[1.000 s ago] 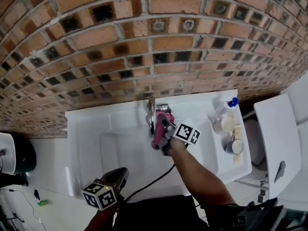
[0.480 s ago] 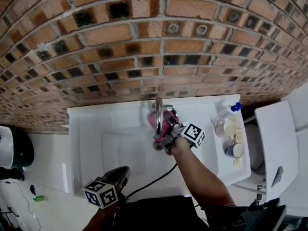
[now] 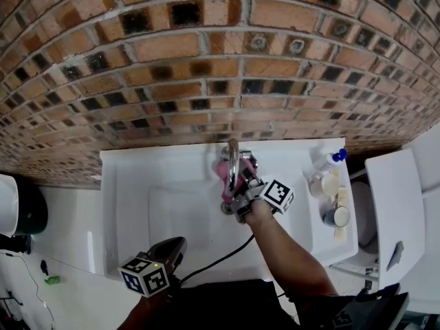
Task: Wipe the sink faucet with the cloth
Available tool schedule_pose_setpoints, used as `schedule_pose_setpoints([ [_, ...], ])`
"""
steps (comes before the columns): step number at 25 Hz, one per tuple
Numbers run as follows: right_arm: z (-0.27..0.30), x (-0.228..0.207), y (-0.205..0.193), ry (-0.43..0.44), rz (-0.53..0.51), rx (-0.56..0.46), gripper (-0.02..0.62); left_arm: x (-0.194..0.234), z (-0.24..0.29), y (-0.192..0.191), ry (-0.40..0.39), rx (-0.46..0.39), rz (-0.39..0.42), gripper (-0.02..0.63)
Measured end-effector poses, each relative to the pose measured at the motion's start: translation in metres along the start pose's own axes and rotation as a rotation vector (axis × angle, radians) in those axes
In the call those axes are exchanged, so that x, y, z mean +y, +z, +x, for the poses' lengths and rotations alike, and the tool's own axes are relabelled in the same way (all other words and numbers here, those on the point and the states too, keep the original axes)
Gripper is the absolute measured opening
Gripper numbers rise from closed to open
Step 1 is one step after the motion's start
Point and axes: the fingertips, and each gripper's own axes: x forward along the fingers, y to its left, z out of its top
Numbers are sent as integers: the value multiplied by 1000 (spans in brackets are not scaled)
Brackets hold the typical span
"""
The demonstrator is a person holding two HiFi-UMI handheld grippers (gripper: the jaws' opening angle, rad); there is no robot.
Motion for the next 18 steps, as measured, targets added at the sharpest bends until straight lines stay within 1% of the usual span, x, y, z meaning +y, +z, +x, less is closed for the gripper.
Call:
schedule_pose_setpoints([
  [3, -4, -4, -27, -32, -89, 106, 57, 3, -1, -3, 3, 0, -8, 5],
  [5, -4, -16, -39, -69, -104, 140, 57, 4, -2, -3, 4, -2, -12, 5],
  [6, -3, -22, -42, -77, -87, 137, 57, 4, -3, -3, 4, -4, -13, 4],
  [9, 4, -40, -39, -111, -2, 86, 57, 6, -8, -2, 10, -15, -17, 5],
  [11, 7, -46, -33, -121, 38, 45, 57, 10, -13, -3, 21, -24, -23, 4],
  [16, 13, -32, -23, -79, 80, -27, 57, 17, -21, -3, 35, -39, -35, 5],
  [18, 12, -21, -20, -35, 121, -56, 57, 17, -21, -5, 31, -40, -39, 4],
])
